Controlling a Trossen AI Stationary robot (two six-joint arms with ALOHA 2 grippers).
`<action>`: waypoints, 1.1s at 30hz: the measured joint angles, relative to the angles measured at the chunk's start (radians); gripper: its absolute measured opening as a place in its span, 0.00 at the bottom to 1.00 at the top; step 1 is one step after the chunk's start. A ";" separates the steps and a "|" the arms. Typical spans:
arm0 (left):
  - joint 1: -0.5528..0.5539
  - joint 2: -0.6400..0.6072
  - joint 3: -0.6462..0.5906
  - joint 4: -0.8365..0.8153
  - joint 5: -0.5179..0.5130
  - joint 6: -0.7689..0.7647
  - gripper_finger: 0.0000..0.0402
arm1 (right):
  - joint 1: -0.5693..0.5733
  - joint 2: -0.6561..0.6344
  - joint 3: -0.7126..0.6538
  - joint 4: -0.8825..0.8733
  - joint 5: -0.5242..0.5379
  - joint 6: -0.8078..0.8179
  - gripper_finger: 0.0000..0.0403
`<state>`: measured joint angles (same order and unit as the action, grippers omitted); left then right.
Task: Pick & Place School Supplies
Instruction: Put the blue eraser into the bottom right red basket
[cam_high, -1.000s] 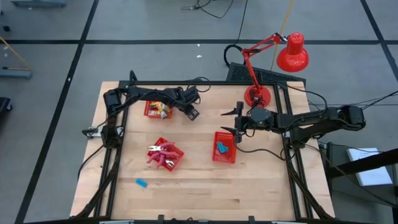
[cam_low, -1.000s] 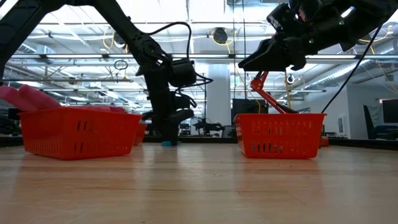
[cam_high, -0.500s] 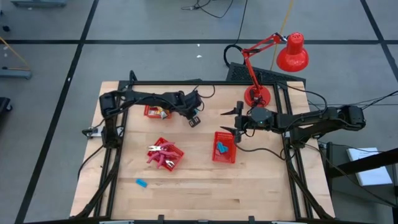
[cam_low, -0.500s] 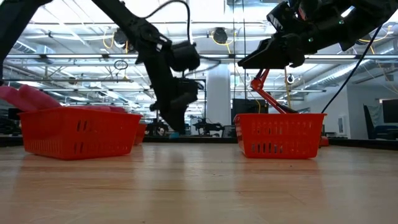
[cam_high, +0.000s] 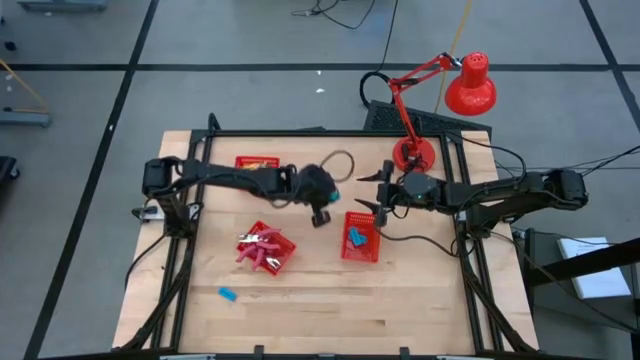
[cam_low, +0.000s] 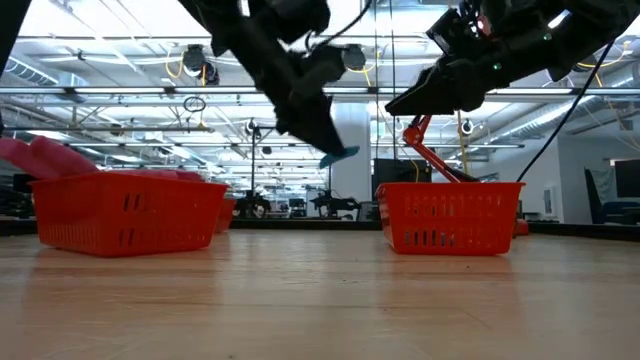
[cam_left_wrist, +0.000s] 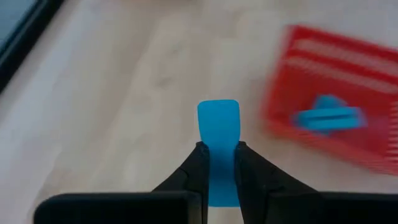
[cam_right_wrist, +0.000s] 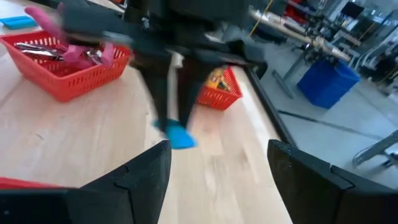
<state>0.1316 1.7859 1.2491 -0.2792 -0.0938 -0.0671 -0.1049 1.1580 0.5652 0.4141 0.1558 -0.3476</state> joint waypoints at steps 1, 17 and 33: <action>-0.019 0.000 0.000 0.019 0.005 0.011 0.12 | 0.001 0.000 0.000 -0.008 0.000 0.011 0.64; -0.147 0.047 0.002 0.294 0.227 0.143 0.12 | 0.074 -0.047 0.000 -0.197 0.319 0.069 0.64; -0.125 0.178 0.001 0.469 0.411 0.177 0.24 | 0.072 -0.075 0.000 -0.171 0.316 0.048 0.64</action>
<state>0.0067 1.9644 1.2499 0.1895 0.3168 0.1102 -0.0326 1.0832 0.5652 0.2430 0.4720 -0.2993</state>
